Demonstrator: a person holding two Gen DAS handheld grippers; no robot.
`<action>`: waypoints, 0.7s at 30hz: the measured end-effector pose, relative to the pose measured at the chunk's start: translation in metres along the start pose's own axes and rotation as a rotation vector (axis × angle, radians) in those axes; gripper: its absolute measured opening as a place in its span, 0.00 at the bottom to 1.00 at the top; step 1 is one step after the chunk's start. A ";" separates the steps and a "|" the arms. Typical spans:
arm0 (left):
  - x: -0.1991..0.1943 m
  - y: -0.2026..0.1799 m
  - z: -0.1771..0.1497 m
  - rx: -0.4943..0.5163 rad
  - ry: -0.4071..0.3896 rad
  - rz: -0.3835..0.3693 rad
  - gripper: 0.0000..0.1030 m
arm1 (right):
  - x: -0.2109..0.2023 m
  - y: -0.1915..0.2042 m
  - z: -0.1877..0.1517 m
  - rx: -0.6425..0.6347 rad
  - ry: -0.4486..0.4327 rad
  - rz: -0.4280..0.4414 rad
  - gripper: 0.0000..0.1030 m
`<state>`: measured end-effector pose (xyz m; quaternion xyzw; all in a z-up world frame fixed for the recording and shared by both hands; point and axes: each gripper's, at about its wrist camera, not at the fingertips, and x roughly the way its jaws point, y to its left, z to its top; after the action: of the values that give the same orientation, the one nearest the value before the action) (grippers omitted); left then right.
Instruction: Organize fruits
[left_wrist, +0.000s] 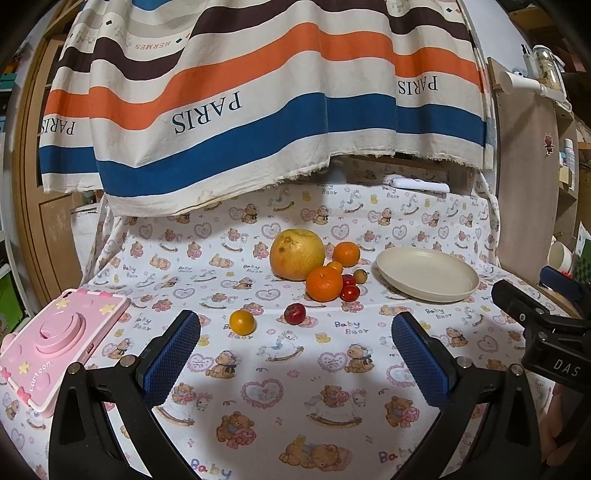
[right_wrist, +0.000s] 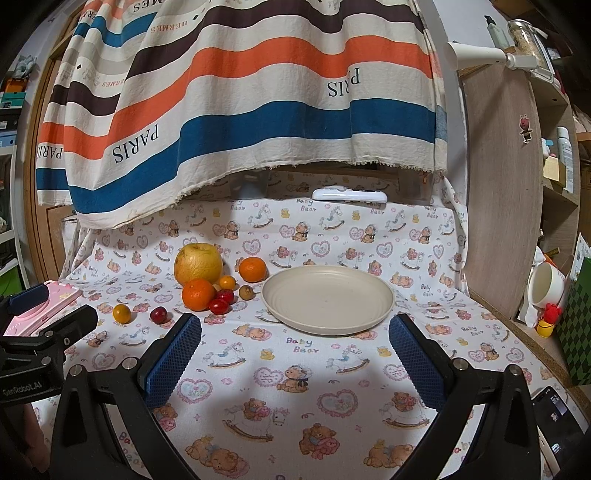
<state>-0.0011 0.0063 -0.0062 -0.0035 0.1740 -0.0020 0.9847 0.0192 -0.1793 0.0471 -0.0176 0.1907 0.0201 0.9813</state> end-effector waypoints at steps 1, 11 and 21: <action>0.000 0.000 -0.001 0.000 0.001 0.000 1.00 | 0.000 0.000 0.000 0.000 0.000 0.000 1.00; 0.001 -0.001 -0.001 0.000 0.015 0.005 1.00 | -0.001 0.000 0.000 0.000 -0.002 0.000 1.00; 0.002 -0.001 0.000 0.002 0.016 0.005 1.00 | -0.001 0.000 0.001 0.001 -0.002 0.000 1.00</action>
<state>0.0008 0.0052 -0.0068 -0.0023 0.1820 0.0001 0.9833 0.0188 -0.1796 0.0487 -0.0173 0.1899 0.0200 0.9814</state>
